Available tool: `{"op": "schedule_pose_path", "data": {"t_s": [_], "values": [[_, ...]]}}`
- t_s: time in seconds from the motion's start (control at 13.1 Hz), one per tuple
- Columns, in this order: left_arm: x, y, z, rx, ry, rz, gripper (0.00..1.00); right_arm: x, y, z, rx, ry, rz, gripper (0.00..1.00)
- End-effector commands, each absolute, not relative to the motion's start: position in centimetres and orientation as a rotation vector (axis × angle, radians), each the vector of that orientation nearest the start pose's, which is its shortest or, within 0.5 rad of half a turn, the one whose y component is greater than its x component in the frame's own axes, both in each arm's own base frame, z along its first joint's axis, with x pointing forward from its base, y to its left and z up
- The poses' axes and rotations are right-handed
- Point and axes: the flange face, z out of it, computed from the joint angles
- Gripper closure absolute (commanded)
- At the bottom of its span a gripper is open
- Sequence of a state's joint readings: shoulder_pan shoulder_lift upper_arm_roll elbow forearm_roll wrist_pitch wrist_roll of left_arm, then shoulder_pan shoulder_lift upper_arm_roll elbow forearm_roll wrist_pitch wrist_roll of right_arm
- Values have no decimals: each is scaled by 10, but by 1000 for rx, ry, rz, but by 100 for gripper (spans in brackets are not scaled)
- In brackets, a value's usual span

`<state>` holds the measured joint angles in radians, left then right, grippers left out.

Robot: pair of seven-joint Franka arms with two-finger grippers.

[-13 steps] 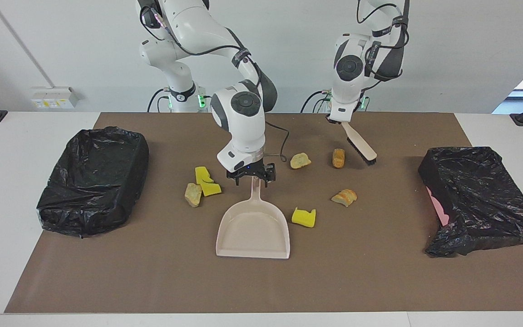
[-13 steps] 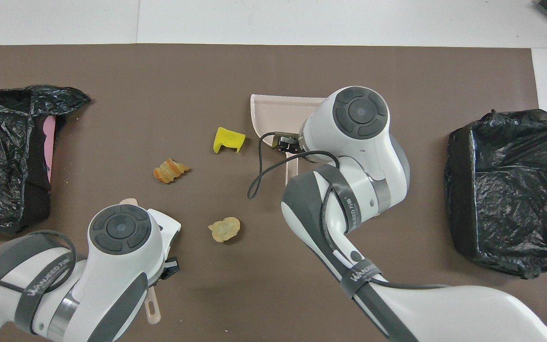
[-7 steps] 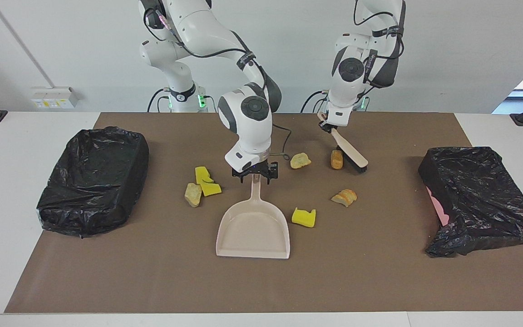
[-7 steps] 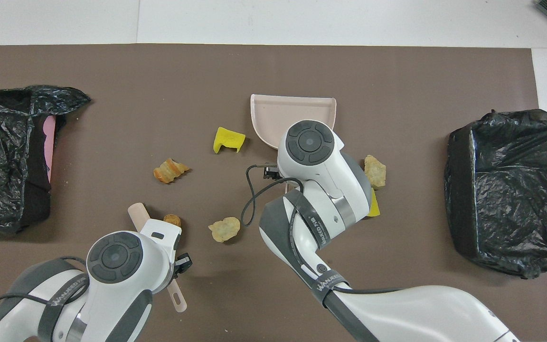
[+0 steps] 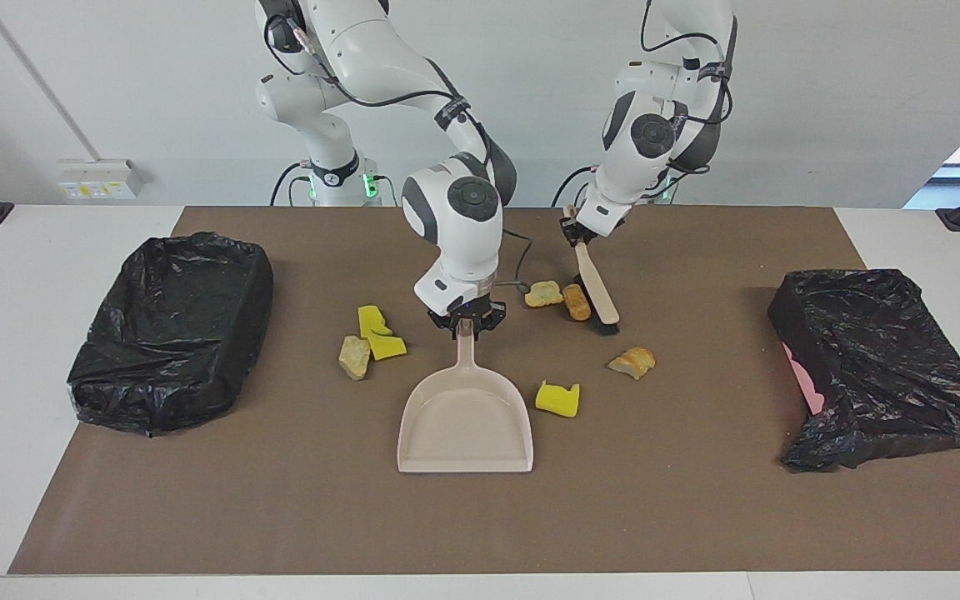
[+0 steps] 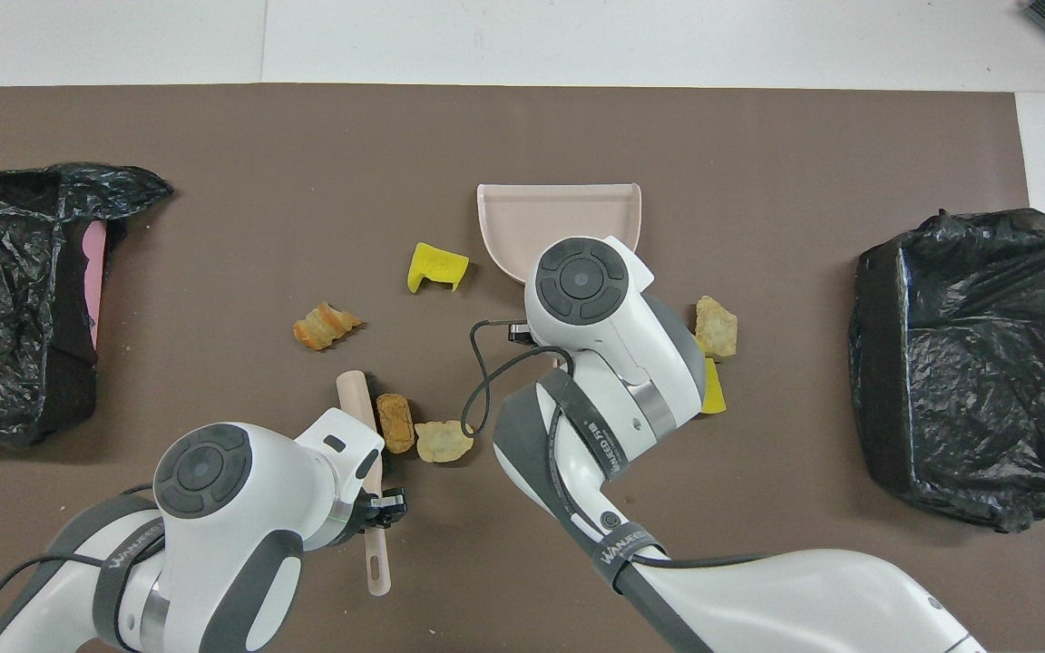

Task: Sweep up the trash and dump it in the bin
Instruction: 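Lift the brush with the left gripper while the right gripper moves the dustpan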

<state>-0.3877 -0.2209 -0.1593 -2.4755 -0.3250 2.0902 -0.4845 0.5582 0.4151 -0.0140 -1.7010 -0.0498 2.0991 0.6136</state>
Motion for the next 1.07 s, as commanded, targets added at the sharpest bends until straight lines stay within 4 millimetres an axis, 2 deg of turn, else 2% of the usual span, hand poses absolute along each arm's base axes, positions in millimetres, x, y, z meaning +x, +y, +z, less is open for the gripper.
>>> {"op": "schedule_pose_path", "data": {"t_s": [0.0,0.08,0.15,0.23,0.3,0.38,0.46,0.53,0.61,0.69,0.84,0.99], "values": [[366,-244,366,-3256,-91,472,100,565,338,357,-3203,38,-38,100],[371,-244,376,-3248,-48,506,100,568,334,364,-3188,42,-56,100],[377,-240,390,-3237,-11,540,100,573,322,376,-3174,-38,-60,100],[394,-221,412,-3227,-46,531,100,581,299,392,-3147,-227,-68,100],[405,-206,434,-3202,-61,531,100,581,286,405,-3124,-372,-75,100],[413,-200,450,-3160,-36,509,100,578,268,416,-3113,-507,-49,100],[424,-190,454,-3113,-20,440,100,575,253,428,-3093,-654,-10,100],[432,-182,452,-3089,29,379,100,570,238,440,-3058,-826,57,100],[446,-161,450,-3110,76,318,100,569,215,450,-3012,-974,116,100],[461,-133,447,-3133,106,276,100,566,203,454,-2935,-1171,149,100],[484,-97,429,-3047,245,226,100,554,194,443,-2764,-1531,175,100],[500,-81,405,-3016,353,208,100,542,185,430,-2624,-1788,141,100]]}}
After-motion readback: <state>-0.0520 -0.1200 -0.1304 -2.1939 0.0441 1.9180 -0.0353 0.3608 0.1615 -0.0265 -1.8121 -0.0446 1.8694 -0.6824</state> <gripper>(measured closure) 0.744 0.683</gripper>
